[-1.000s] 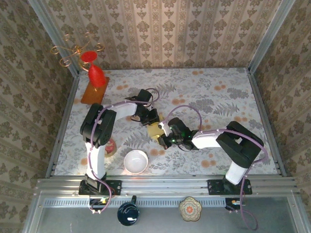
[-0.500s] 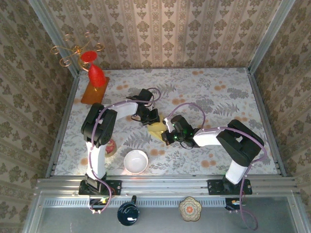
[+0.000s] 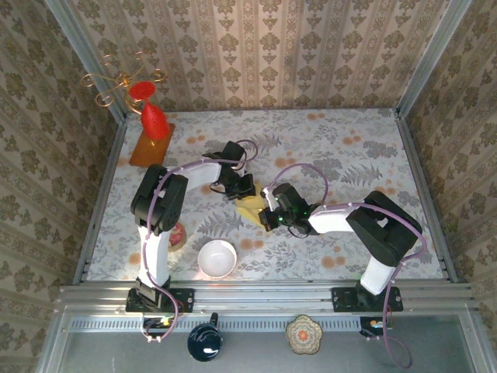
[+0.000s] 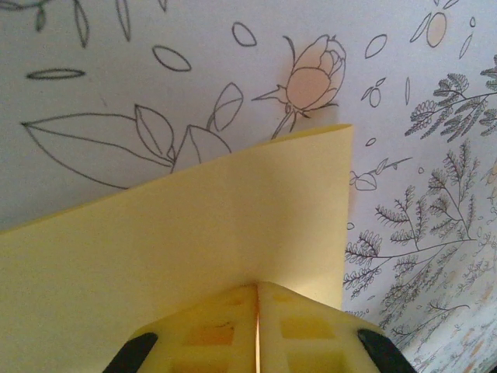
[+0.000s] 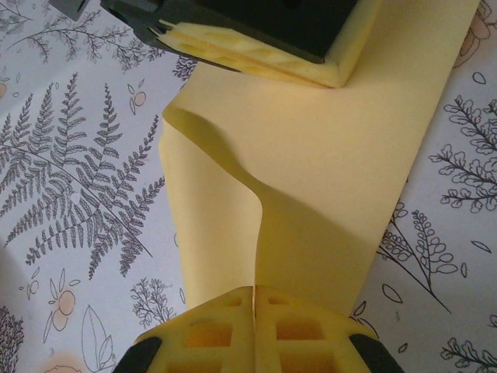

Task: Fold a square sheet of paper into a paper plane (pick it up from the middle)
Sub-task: Third fold the triangle at the center of the table.

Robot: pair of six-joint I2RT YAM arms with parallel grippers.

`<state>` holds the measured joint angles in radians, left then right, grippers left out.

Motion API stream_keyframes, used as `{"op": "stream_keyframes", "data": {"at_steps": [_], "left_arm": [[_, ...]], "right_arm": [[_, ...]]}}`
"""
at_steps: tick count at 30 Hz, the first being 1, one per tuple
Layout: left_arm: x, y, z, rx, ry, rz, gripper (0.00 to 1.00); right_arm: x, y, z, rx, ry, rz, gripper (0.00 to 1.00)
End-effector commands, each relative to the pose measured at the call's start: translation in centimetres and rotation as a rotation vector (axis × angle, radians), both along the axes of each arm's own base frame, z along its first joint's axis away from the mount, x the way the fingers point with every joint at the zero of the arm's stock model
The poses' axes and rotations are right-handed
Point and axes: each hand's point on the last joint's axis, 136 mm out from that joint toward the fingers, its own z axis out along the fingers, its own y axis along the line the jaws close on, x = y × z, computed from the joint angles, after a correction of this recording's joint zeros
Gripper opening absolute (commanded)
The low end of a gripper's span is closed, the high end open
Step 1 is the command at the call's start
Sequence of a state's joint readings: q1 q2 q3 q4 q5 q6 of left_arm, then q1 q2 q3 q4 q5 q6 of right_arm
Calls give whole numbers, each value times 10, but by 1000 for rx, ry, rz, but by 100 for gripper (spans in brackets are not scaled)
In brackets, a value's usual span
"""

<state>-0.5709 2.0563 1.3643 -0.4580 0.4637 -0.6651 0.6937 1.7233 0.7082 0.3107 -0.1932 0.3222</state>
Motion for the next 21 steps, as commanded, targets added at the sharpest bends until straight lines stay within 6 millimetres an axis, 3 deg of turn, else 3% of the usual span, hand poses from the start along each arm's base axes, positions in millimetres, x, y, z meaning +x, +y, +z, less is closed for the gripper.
{"op": "stream_keyframes", "data": {"at_steps": [1, 13, 21], "left_arm": [[-13, 3, -16, 47, 45, -38, 10], [-13, 1, -13, 42, 39, -47, 10], [2, -6, 30, -21, -56, -48, 13]], "right_arm": [[7, -3, 0, -18, 6, -24, 0], [8, -2, -3, -29, 23, -21, 0], [5, -2, -9, -36, 43, -13, 0]]}}
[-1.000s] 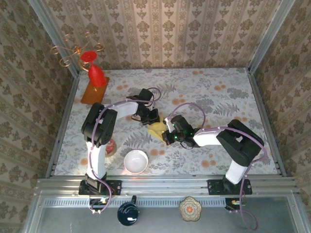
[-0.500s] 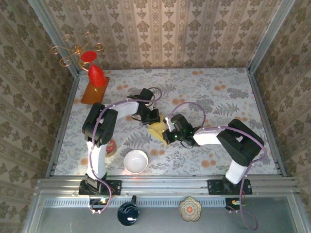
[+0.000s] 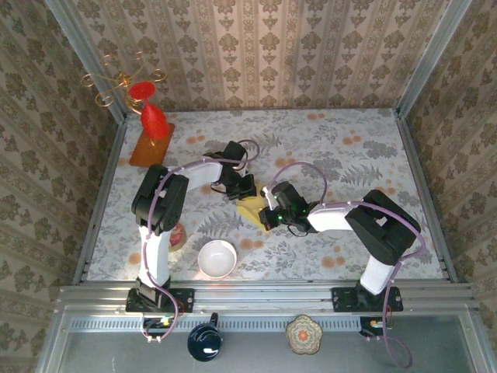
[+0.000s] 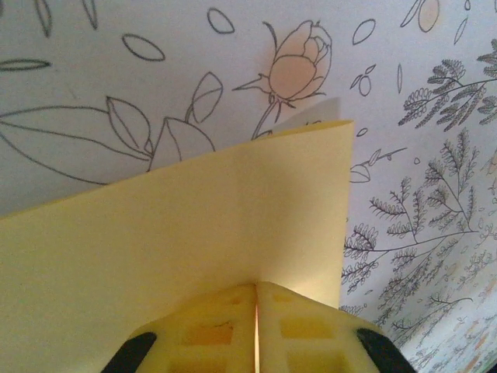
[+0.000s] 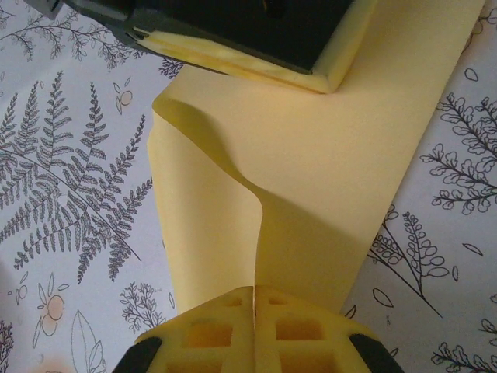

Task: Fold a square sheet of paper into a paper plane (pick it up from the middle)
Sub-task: Third fold the triangle at the center of the table.

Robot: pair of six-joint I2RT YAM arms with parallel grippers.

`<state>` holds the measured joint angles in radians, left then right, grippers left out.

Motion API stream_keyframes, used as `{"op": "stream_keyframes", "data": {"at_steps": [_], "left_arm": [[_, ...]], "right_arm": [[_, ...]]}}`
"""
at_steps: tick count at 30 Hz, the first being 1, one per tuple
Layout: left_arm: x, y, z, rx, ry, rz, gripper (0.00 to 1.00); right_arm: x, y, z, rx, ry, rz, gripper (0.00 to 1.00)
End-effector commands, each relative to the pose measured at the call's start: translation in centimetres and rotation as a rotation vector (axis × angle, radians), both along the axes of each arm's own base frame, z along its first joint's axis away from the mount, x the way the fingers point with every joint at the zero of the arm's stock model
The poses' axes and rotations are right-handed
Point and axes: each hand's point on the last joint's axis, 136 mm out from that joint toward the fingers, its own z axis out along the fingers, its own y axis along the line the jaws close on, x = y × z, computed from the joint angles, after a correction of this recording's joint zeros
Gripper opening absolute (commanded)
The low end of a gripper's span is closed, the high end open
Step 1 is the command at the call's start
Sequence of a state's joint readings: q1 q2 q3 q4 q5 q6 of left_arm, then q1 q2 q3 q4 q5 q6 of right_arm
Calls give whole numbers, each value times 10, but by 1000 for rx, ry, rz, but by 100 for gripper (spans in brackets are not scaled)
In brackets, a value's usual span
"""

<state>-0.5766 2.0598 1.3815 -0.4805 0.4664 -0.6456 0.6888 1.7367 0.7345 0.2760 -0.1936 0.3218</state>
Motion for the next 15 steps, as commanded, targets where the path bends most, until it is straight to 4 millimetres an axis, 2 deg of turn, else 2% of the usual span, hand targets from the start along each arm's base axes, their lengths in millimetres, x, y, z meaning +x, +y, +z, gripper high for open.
{"op": "stream_keyframes", "data": {"at_steps": [1, 3, 5, 9, 15], "left_arm": [[5, -3, 33, -28, -66, -19, 14], [9, 4, 40, -19, -91, 2, 15], [10, 13, 37, 4, -93, 19, 16], [4, 28, 14, 52, -41, 35, 14], [-5, 34, -8, 103, 10, 19, 11]], "right_arm": [[2, -2, -6, -22, 26, -9, 0], [1, -2, -7, -22, 27, -8, 0], [1, -1, -7, -20, 27, -6, 0], [2, 0, -5, -11, 27, -3, 0], [2, 4, -1, 3, 19, 12, 0]]}}
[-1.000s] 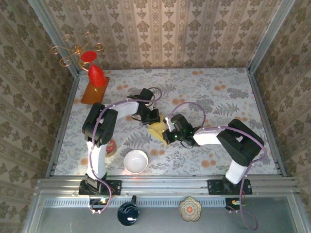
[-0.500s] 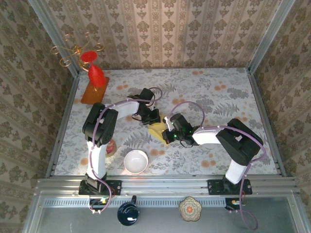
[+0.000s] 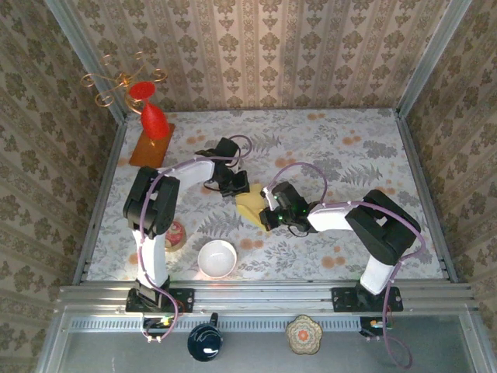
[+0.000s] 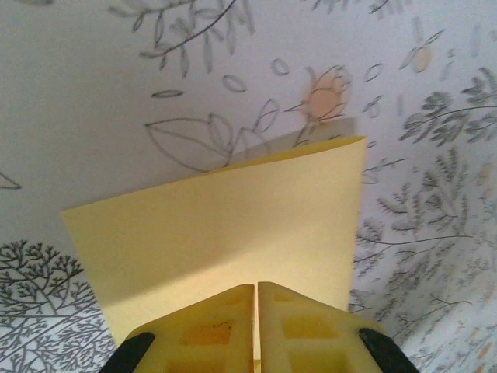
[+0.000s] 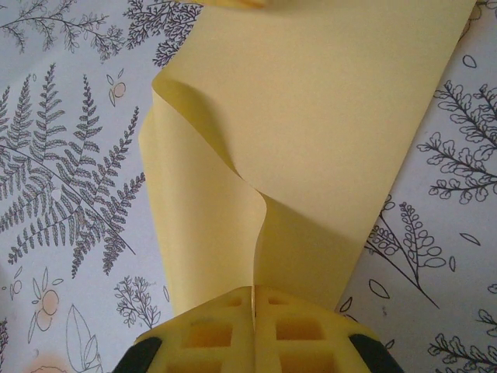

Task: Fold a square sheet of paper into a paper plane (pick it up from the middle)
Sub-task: Third fold the triangle at the center of the table.

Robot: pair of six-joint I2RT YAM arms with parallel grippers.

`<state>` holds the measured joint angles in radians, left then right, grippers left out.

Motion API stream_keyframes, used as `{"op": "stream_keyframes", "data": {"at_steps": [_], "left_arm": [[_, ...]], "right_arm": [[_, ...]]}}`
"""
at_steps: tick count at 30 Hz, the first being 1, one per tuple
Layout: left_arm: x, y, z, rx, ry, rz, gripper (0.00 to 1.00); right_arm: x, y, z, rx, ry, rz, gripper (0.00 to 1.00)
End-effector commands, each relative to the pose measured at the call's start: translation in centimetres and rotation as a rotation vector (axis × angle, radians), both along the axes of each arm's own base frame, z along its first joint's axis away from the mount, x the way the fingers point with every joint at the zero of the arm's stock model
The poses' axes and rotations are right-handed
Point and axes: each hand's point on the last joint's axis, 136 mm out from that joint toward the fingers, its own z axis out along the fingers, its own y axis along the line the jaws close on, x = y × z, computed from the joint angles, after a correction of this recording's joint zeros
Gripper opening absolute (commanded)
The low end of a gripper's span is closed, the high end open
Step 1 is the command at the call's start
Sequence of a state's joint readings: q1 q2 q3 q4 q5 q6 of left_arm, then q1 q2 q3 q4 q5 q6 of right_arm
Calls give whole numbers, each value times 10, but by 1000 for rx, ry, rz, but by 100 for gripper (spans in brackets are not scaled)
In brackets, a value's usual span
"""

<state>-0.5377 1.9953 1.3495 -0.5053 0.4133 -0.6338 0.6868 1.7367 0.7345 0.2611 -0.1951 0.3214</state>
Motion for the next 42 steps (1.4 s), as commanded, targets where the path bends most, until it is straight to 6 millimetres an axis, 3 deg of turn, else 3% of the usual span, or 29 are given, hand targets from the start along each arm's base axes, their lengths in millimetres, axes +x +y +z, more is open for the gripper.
{"op": "stream_keyframes", "data": {"at_steps": [1, 12, 42], "left_arm": [[-13, 9, -22, 70, 55, -27, 11], [-20, 14, -36, 109, 85, -38, 8], [-17, 7, -29, 75, 73, -37, 7]], "right_arm": [[4, 6, 2, 14, 6, 15, 0], [8, 7, 5, 19, -1, 21, 0], [4, 13, 0, 31, 29, 59, 0]]}}
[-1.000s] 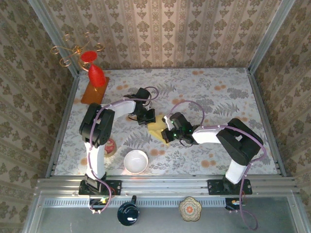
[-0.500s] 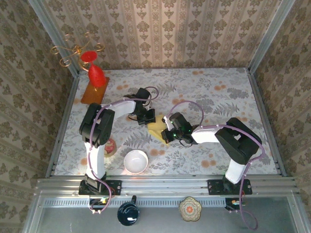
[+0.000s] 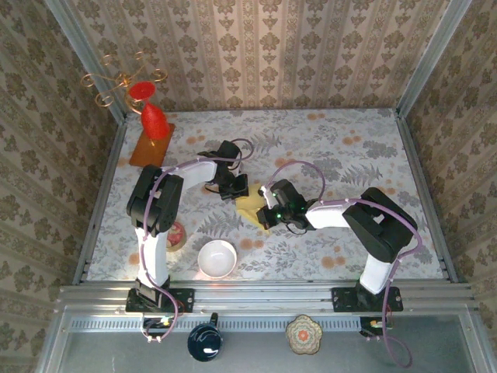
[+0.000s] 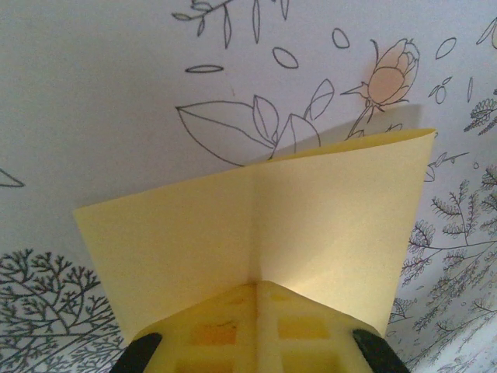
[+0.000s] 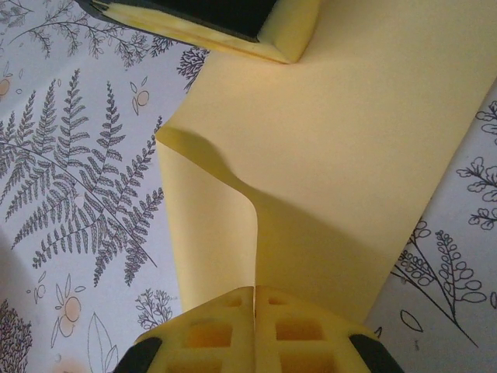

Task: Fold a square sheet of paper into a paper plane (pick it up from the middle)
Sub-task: Third fold the triangle at the center of the table.

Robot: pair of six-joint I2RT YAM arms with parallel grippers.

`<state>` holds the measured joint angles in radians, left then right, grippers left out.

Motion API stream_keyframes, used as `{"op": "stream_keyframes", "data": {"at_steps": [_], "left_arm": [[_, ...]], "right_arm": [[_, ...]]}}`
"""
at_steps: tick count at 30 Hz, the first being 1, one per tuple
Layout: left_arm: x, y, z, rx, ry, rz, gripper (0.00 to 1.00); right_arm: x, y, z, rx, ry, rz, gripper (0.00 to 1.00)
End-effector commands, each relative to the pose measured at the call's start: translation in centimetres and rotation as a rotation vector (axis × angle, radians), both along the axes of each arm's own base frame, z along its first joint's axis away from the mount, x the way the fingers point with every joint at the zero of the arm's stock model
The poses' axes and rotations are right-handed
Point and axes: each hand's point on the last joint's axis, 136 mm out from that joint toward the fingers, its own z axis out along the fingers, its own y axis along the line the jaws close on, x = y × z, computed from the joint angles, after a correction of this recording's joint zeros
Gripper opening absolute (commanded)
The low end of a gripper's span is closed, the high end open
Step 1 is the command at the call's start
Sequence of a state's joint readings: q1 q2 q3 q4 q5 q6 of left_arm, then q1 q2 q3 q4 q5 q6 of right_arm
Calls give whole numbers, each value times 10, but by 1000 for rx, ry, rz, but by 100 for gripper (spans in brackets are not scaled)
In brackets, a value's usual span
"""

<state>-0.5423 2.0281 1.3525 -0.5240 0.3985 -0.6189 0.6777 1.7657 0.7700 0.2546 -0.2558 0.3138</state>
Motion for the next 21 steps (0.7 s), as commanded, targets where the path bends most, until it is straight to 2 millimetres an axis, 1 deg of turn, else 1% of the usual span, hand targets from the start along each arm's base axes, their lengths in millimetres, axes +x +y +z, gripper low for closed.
{"op": "stream_keyframes", "data": {"at_steps": [1, 6, 8, 10, 13, 17, 21], "left_arm": [[-12, 4, -13, 35, 44, -24, 8], [-10, 2, -7, 25, 32, -23, 8], [-7, 2, 3, 18, 8, -18, 8], [-4, 2, 17, 9, -26, -4, 8], [-2, 7, 37, 0, -74, 35, 11], [-12, 11, 50, -30, -85, 99, 15], [-28, 11, 52, -69, -69, 164, 19]], "right_arm": [[2, 3, -2, -3, 7, 21, 0], [0, 1, -7, -13, 21, 22, 0], [-1, 0, -10, -20, 29, 23, 0], [-2, 0, -12, -26, 36, 25, 0], [-3, -1, -13, -29, 42, 24, 0], [-2, 0, -12, -27, 43, 20, 0], [-2, -1, -12, -26, 49, 13, 0]]}}
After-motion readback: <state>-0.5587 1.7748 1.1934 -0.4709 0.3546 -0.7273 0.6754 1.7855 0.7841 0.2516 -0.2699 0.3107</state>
